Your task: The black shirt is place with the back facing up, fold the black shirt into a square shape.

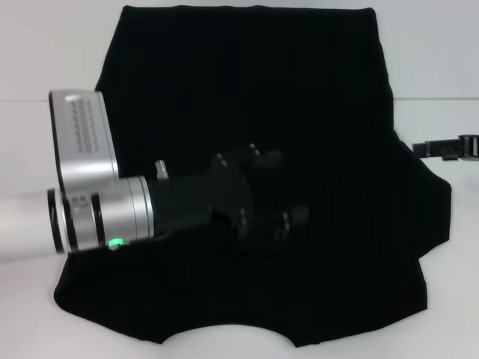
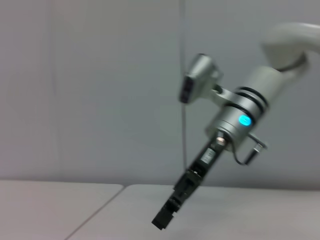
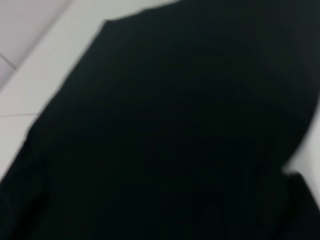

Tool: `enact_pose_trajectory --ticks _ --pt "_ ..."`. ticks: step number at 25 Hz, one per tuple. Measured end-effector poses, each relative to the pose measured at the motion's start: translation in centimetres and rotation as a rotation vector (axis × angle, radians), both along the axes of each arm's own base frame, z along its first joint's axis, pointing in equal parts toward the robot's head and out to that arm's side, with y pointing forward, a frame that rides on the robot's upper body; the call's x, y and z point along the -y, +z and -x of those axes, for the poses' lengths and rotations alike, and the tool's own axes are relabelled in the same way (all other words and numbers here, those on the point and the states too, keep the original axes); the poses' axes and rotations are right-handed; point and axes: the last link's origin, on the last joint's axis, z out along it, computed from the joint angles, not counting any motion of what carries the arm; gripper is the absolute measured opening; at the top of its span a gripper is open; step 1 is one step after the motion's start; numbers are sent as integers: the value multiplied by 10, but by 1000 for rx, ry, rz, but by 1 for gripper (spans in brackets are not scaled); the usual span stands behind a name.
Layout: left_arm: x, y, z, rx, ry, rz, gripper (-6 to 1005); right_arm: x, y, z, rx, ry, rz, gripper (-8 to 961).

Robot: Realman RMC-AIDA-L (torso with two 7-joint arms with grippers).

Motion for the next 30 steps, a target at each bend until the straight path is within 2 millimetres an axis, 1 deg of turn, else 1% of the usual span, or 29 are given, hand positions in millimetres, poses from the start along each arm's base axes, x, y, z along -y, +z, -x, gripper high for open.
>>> enact_pose_trajectory --ticks 2,7,11,17,25,30 --pt "4 -4 0 -21 -46 -4 930 3 5 -5 12 -50 13 852" --pt "10 -9 1 -62 -126 -23 944 11 9 -19 58 -167 55 853" --pt "10 -10 1 -67 -139 -25 945 15 6 -22 79 -203 87 854" --pt "9 -9 1 -67 -127 -30 940 14 -6 -21 75 -216 98 853" --pt "6 -7 2 -60 -89 -14 934 12 -27 -28 120 -238 123 853" --pt "6 -7 3 -61 -87 -15 930 11 -33 -27 130 -234 128 852"
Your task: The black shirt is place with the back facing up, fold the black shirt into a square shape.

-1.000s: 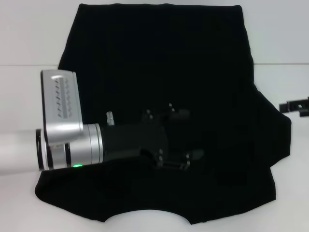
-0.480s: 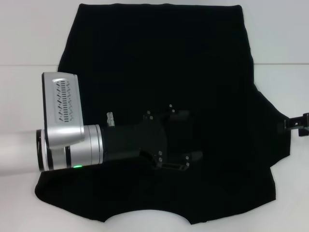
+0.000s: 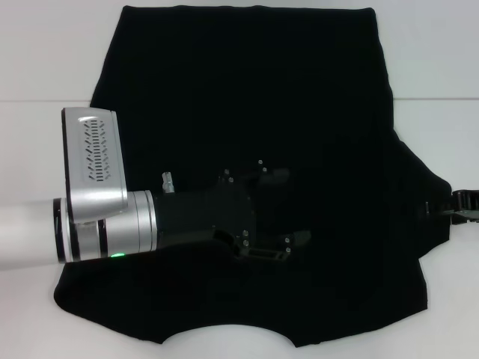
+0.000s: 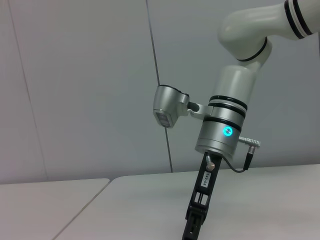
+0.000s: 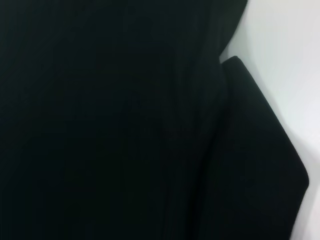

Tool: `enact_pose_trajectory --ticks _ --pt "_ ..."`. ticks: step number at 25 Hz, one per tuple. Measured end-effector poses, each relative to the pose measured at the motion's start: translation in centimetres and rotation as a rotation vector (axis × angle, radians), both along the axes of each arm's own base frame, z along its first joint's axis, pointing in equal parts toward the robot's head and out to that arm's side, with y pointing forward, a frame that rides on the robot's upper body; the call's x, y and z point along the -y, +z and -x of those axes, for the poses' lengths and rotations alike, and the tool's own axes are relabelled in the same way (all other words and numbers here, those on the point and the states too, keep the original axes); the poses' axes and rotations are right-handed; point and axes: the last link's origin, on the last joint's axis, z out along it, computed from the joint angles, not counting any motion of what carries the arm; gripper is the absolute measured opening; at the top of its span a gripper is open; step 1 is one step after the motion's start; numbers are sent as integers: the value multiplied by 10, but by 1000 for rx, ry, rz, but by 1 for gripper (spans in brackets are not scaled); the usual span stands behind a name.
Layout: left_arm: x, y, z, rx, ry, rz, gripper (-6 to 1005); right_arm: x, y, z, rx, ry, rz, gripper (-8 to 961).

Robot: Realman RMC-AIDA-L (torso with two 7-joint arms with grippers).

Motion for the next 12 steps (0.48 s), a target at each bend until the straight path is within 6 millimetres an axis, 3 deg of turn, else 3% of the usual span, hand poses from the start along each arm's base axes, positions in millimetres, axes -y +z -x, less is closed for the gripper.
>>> enact_pose_trajectory --ticks 9,12 --pt "-1 0 0 -4 4 -5 923 0 -4 -1 3 -3 -9 854" --pt "-2 0 0 -5 4 -6 921 0 -6 -2 6 -2 -14 812"
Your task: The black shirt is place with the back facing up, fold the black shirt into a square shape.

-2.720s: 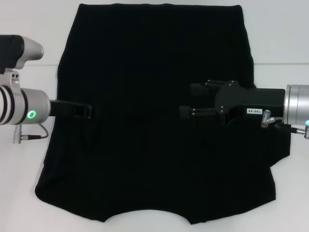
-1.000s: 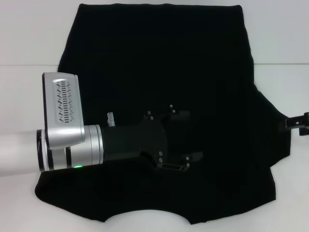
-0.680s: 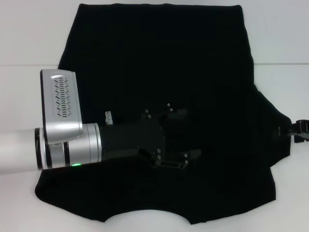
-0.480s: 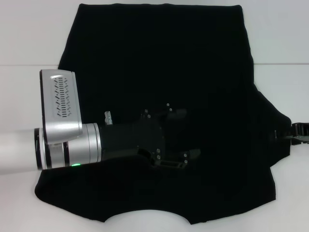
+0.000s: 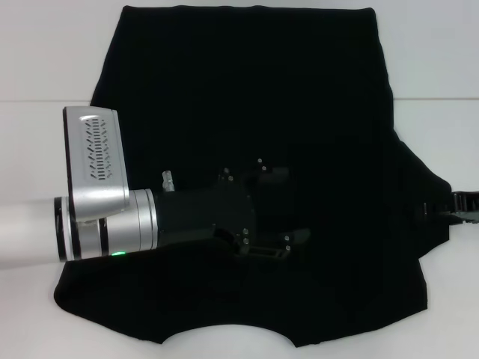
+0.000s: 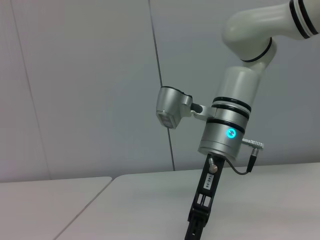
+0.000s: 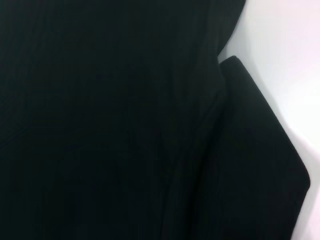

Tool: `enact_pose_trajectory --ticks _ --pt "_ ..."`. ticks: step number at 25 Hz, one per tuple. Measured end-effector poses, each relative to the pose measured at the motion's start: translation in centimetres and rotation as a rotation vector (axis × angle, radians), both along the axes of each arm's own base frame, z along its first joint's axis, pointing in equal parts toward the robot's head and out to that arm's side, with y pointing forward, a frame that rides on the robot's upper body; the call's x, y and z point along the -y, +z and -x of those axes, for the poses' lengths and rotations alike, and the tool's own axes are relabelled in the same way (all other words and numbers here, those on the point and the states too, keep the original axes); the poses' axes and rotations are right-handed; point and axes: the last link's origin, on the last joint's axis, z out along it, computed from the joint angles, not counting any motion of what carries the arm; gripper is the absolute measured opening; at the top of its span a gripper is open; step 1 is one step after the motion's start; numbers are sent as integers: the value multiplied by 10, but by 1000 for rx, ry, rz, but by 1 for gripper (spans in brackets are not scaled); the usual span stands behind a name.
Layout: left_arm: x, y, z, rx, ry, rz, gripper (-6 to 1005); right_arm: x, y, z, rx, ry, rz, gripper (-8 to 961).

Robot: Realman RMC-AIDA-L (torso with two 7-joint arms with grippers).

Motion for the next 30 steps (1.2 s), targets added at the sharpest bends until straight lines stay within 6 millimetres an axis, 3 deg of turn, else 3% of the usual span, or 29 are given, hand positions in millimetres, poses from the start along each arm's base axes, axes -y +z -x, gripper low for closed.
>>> enact_pose_trajectory --ticks 14,25,30 --pt "-2 1 0 -1 8 -11 910 -3 -3 2 29 24 7 540" --pt "-1 0 1 3 15 -9 901 0 0 -6 35 21 -20 64" --pt "-1 -1 1 11 19 -10 898 5 3 -13 19 23 -41 6"
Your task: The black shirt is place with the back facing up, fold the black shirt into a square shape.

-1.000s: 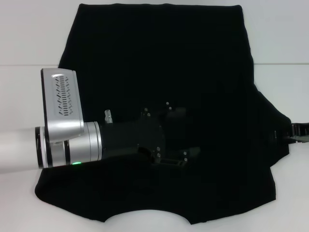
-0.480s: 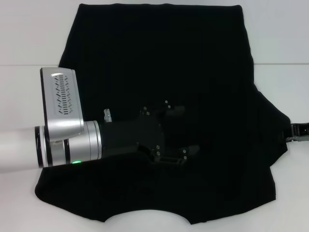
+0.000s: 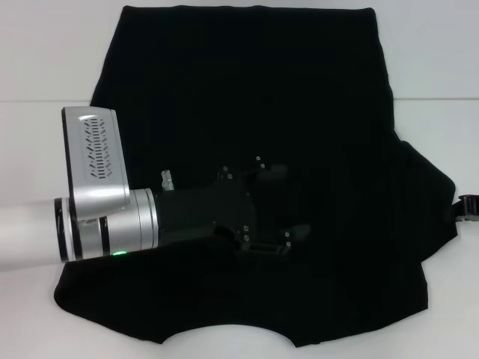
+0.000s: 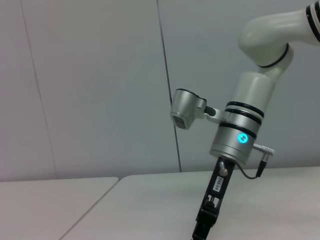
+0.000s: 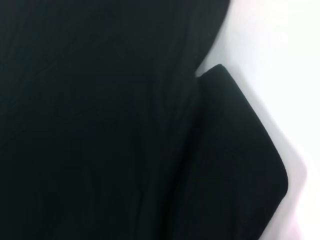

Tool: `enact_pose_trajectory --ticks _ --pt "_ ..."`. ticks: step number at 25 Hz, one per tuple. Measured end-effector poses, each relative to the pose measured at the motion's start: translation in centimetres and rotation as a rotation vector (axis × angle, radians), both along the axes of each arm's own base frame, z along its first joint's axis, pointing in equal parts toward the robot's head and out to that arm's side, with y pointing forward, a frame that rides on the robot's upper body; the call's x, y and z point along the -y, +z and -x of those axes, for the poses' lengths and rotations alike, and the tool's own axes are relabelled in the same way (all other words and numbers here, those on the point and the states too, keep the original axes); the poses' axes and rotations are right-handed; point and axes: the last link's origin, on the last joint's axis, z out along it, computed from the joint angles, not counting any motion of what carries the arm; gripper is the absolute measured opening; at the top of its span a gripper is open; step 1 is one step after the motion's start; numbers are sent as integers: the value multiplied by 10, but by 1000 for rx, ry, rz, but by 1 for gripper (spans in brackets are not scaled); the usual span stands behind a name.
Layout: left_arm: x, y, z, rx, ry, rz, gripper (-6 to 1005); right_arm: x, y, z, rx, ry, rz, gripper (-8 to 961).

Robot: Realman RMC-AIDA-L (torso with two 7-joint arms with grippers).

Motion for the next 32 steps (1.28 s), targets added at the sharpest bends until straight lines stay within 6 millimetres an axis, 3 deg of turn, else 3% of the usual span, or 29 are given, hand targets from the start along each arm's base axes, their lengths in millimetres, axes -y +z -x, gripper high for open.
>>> enact_pose_trajectory --ticks 18,32 --pt "0 0 -2 16 15 13 884 35 29 -40 -87 -63 -131 6" --pt "1 -1 -1 14 15 18 873 28 32 -40 -64 -42 -165 5"
